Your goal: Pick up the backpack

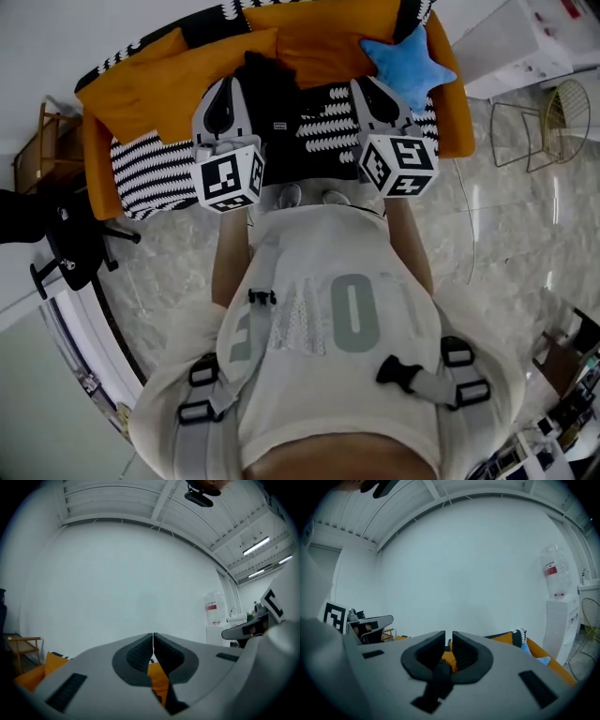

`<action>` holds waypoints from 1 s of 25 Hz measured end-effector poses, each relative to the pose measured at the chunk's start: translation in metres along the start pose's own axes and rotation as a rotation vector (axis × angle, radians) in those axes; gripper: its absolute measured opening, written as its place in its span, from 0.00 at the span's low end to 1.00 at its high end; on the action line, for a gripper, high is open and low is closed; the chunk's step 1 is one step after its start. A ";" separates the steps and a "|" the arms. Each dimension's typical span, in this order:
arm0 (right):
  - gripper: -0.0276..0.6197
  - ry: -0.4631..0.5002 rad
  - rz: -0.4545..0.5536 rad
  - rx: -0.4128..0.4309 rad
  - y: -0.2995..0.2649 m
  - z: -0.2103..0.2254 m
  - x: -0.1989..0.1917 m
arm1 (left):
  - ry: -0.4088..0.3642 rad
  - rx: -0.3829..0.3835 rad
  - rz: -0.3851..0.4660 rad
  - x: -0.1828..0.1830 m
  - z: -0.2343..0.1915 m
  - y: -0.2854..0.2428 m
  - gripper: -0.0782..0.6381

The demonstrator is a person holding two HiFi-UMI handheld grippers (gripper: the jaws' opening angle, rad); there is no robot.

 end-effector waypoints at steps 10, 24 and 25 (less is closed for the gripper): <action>0.08 0.006 -0.022 -0.042 -0.018 -0.031 -0.009 | 0.050 0.048 -0.008 -0.015 -0.063 0.012 0.14; 0.61 -0.044 0.002 0.086 -0.039 -0.050 -0.001 | 0.075 -0.042 0.047 -0.025 -0.102 0.020 0.58; 0.61 -0.046 -0.006 0.090 -0.040 -0.050 -0.002 | 0.068 -0.033 0.042 -0.027 -0.103 0.021 0.58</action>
Point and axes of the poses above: the fingertips, and each gripper's own axes: y backward along the fingers, z to its right, x out of its top, the point moved 5 cm from there along y, backward along the fingers, and after that the axes turned 7 degrees about -z, right-handed, at the moved point
